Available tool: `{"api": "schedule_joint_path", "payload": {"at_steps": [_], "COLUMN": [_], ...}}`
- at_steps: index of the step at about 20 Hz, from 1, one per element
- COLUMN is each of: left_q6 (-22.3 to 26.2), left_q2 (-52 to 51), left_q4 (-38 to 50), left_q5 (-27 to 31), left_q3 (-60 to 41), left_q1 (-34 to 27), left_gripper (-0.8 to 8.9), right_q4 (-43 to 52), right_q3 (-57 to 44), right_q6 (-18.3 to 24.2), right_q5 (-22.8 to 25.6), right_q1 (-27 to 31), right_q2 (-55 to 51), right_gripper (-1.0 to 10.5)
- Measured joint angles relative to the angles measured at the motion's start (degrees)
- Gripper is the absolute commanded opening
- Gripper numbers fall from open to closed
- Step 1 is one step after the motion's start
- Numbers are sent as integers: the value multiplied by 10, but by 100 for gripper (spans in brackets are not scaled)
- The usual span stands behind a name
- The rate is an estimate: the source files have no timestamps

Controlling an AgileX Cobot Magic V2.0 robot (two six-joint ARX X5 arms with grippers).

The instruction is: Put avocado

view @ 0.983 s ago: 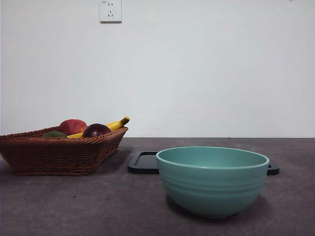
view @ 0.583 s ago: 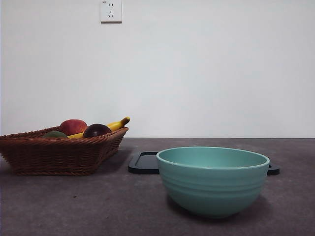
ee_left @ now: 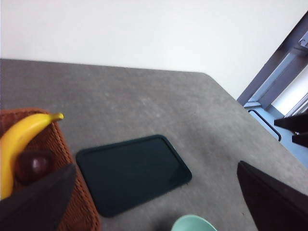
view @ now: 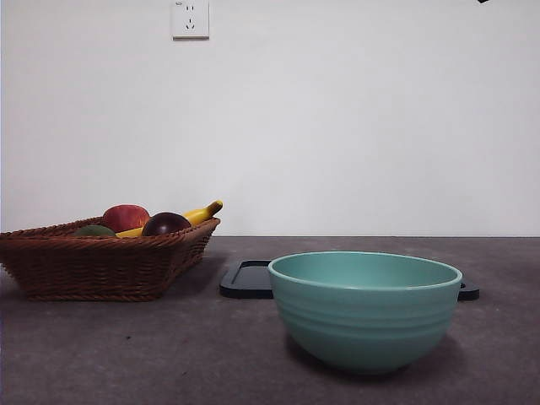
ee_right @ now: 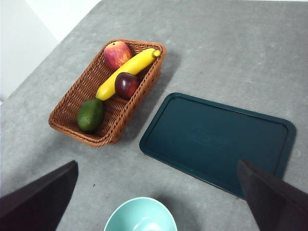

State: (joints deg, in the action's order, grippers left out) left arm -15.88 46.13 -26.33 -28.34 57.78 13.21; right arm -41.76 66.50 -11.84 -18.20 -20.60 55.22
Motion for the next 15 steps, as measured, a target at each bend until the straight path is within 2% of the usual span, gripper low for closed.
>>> {"api": "schedule_joint_path", "payload": {"at_steps": [5, 10, 15], "left_q6": [0, 2, 29], "left_q2": [21, 136, 301], "left_q4": [-84, -174, -265], "left_q5": [0, 23, 115], "left_q3": [9, 55, 134], "left_q1": [6, 5, 3], "left_gripper": [684, 679, 679], "right_q4": [0, 0, 0], "right_q3": [0, 0, 0], "right_q6": [0, 0, 0], "right_q5": [-2, -12, -21], "right_q1": [0, 0, 0], "right_q2": [0, 0, 0], "right_gripper": [626, 626, 626]}}
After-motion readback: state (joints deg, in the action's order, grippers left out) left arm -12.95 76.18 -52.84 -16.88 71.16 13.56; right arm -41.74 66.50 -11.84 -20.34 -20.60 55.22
